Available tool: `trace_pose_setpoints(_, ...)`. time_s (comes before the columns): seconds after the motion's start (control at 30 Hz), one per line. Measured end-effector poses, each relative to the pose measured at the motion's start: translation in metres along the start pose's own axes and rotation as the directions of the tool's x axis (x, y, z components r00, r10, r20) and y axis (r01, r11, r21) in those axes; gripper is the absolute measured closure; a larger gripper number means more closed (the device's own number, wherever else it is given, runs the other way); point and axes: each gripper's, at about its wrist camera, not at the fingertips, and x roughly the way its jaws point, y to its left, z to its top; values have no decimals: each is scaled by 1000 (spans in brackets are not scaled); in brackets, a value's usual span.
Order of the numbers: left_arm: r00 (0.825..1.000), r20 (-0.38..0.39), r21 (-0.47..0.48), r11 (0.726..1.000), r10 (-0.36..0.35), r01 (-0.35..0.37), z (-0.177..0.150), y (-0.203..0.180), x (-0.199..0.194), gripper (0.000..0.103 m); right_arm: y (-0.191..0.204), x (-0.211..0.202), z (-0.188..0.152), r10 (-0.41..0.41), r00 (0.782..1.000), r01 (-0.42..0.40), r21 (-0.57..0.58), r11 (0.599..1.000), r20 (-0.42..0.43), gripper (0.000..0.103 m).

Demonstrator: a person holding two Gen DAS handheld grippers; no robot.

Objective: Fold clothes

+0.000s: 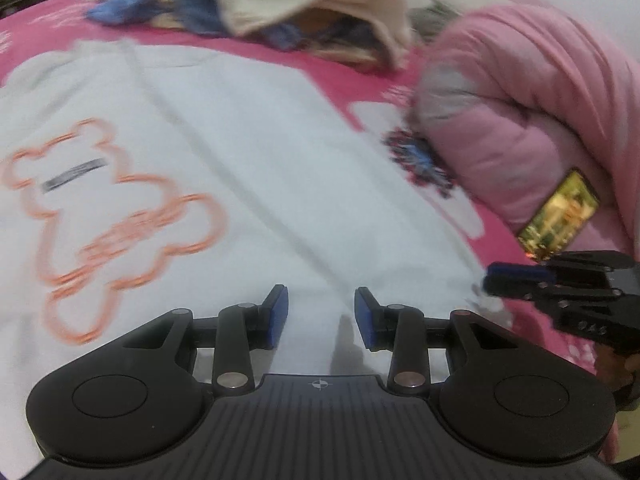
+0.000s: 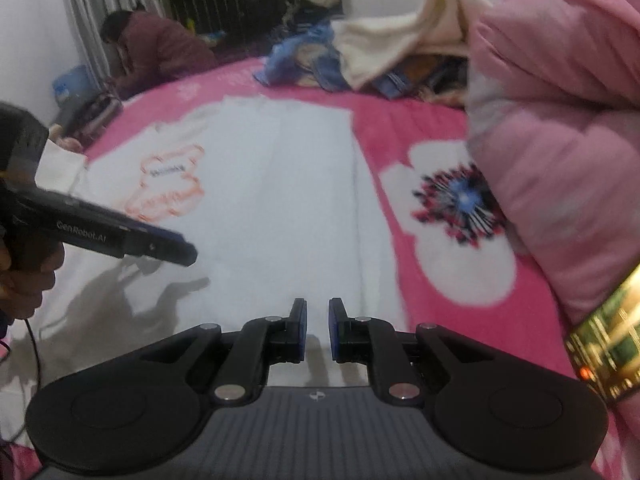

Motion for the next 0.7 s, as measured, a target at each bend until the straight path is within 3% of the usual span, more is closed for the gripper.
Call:
trace_pose_setpoints(0.2, 996, -36, -67, 994, 80, -82, -25, 37, -47, 67, 32, 17, 19, 118, 993, -118, -77, 990, 3, 90)
trace_pose_setpoints(0.37, 981, -78, -110, 976, 180, -188, -58, 68, -81, 67, 74, 46, 42, 262, 964, -265, -205, 942, -46, 89)
trace_pose_setpoints(0.53, 967, -102, -121, 962, 233, -244, -96, 85, -114, 67, 134, 76, 48, 375, 923, -382, -359, 852, -90, 89)
trace_pose_setpoints(0.7, 966, -131, -166, 956, 223, -243, -131, 96, -135, 67, 207, 100, 54, 437, 889, -431, -581, 690, -140, 89)
